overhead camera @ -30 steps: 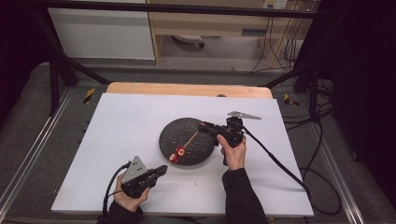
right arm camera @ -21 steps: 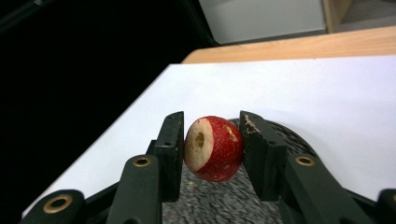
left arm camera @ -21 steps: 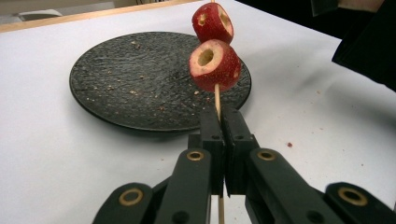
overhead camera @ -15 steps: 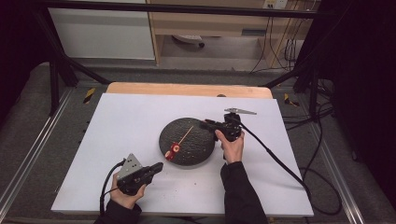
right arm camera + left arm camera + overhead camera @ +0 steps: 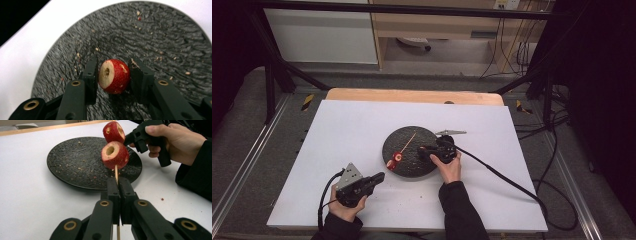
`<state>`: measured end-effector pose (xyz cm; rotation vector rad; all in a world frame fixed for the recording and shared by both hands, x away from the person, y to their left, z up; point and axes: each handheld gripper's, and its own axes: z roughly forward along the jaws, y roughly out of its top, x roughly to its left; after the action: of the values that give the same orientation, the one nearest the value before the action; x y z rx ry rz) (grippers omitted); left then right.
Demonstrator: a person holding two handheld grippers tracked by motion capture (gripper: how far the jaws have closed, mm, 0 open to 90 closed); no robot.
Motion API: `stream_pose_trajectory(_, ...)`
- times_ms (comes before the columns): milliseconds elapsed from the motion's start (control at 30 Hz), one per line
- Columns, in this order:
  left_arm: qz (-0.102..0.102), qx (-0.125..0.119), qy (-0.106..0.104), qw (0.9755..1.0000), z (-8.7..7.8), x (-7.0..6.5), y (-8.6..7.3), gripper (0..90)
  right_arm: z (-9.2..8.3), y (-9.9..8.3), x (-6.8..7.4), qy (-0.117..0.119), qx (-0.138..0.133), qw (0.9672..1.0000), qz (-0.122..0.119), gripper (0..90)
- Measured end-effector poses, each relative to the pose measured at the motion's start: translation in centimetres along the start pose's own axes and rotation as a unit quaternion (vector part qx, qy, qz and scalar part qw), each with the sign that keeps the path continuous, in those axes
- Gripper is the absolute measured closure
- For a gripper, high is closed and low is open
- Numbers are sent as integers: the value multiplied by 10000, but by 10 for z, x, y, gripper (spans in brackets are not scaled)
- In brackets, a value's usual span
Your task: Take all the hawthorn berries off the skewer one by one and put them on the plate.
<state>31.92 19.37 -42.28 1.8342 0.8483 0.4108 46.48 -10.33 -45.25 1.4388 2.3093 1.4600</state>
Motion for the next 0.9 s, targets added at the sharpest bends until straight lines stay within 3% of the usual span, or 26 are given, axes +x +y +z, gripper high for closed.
stream_pose_trajectory(167, 0, 13, 10, 10000, 0, 0, 0, 882, 1, -2, 0, -48, 42, 10000, -67, 587)
stream_pose_trajectory(533, 15, 37, 6, 10000, 1, -1, 0, 882, -34, 11, 16, 84, -317, 9988, -354, 222)
stream_pose_trajectory(633, 26, 38, 3, 10000, 1, -2, 0, 882, -39, 11, 20, 93, -326, 9985, -424, 166)
stream_pose_trajectory(700, 28, 37, -10, 10000, 1, -2, 0, 882, -45, 8, 25, 83, -278, 9982, -528, 80)
stream_pose_trajectory(900, 35, 42, -19, 10000, 2, -3, 0, 882, -54, 1, 35, 208, -254, 9975, -628, 36)
